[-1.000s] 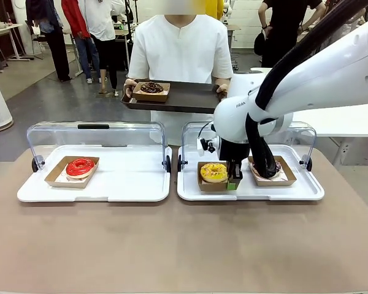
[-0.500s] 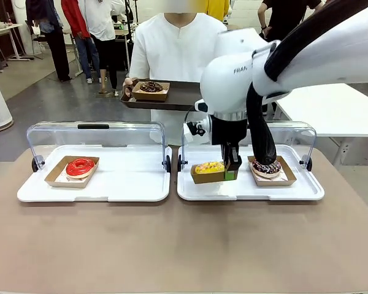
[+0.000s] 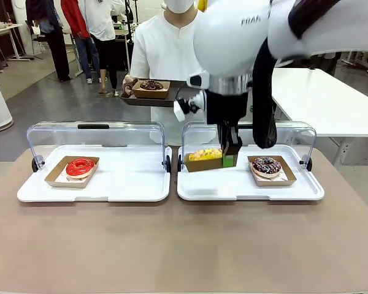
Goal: Provide the desired donut to the person.
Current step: Pick up and lift the Paper togo box containing the Donut pointed at by the person, then place the picked Paper togo box onto the Handle tray extended by the person.
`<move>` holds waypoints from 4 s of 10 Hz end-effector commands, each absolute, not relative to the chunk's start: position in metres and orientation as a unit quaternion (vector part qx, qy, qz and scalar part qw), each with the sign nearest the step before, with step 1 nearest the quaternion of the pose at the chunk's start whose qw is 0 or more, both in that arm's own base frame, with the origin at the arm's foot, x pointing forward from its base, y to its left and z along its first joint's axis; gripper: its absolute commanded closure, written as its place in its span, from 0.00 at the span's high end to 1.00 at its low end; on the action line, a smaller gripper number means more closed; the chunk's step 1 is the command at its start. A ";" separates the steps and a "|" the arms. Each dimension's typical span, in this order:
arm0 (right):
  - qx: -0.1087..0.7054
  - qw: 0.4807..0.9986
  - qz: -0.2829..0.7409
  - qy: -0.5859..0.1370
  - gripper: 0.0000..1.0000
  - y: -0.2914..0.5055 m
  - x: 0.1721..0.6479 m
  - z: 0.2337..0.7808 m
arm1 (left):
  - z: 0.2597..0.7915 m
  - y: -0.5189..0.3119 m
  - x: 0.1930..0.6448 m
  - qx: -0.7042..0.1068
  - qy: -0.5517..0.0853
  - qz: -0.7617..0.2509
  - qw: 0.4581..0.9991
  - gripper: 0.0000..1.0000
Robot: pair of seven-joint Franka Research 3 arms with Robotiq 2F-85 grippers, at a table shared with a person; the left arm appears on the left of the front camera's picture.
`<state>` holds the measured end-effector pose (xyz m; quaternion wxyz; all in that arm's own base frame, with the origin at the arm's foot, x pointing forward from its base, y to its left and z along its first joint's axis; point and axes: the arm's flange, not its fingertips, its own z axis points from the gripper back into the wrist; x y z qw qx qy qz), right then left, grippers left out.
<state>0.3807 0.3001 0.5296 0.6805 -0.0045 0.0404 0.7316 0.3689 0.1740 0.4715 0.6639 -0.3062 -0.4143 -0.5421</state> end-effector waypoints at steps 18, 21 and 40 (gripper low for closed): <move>-0.022 0.695 0.719 -0.009 0.00 0.310 0.368 0.600 | 0.473 0.175 0.368 -0.304 -0.416 -0.540 0.665 1.00; -0.022 0.695 0.719 -0.009 0.00 0.310 0.368 0.600 | 0.473 0.175 0.368 -0.304 -0.416 -0.540 0.665 1.00; 0.053 0.674 0.737 -0.017 0.02 0.277 0.527 0.652 | 0.473 0.175 0.368 -0.304 -0.416 -0.540 0.665 1.00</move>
